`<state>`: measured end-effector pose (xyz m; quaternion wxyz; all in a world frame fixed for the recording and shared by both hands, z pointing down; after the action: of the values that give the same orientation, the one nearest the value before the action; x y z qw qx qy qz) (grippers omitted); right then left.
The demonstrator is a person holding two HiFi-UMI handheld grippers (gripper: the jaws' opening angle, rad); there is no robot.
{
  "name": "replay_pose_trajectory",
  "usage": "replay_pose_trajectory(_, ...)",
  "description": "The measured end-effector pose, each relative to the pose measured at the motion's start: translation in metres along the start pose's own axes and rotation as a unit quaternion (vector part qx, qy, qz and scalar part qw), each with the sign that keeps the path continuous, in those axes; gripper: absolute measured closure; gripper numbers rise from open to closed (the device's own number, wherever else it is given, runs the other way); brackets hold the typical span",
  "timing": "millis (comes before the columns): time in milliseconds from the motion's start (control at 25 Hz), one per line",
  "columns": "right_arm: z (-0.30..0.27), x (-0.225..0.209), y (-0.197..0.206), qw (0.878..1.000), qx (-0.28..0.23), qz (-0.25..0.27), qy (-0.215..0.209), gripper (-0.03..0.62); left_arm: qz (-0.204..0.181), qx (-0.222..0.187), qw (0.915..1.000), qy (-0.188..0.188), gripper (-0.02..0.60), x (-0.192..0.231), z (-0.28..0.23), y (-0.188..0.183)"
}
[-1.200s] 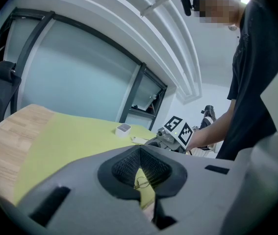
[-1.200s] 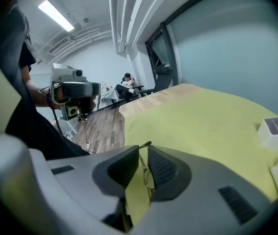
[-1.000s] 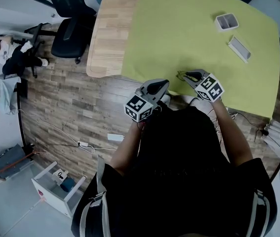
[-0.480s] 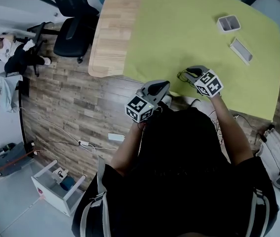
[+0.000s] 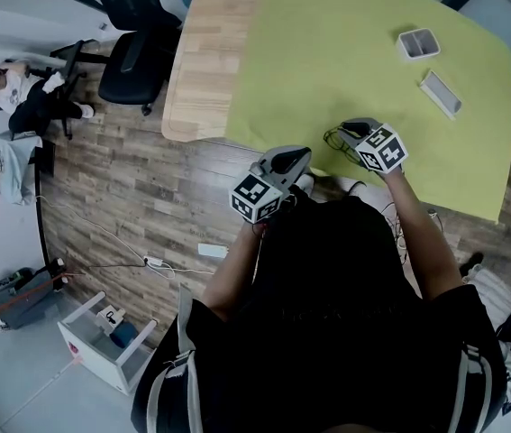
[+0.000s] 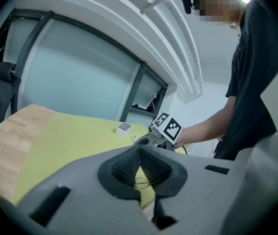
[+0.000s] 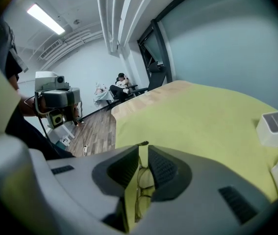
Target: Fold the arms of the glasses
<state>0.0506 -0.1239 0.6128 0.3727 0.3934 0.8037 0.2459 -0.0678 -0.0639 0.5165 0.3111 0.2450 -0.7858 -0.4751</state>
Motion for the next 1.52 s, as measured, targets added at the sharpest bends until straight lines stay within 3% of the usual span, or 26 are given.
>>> replay_pose_trajectory(720, 0.003, 0.003, -0.013, 0.999, -0.032, -0.015, -0.038, 0.551, 0.002, 0.007, 1.0, -0.001, 0.563, 0.003, -0.001, 0.001)
replay_pose_trajectory(960, 0.003, -0.004, -0.026, 0.998, -0.04, -0.017, -0.039, 0.505, 0.0, 0.009, 1.0, -0.003, 0.563, 0.002, -0.001, 0.001)
replay_pose_trajectory(1240, 0.001, -0.016, -0.028, 0.999, -0.034, -0.009, -0.02, 0.508, -0.001, 0.01, 0.9999, -0.008, 0.563, 0.002, 0.002, 0.003)
replay_pose_trajectory(1520, 0.003, -0.004, -0.02, 0.998, -0.035, -0.011, -0.053, 0.546, 0.002, 0.011, 0.9999, -0.009, 0.563, 0.003, 0.005, 0.005)
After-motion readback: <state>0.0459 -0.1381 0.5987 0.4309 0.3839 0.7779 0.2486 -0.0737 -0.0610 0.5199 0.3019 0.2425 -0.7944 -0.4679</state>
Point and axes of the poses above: the fingertips, and each gripper's own axes: z backward along the fingers, x to its left, y out of its underside, the point moved 3 cm from there along z, backward along the fingers, and after that the axes turned 12 degrees about -y, right-handed, at the moved point
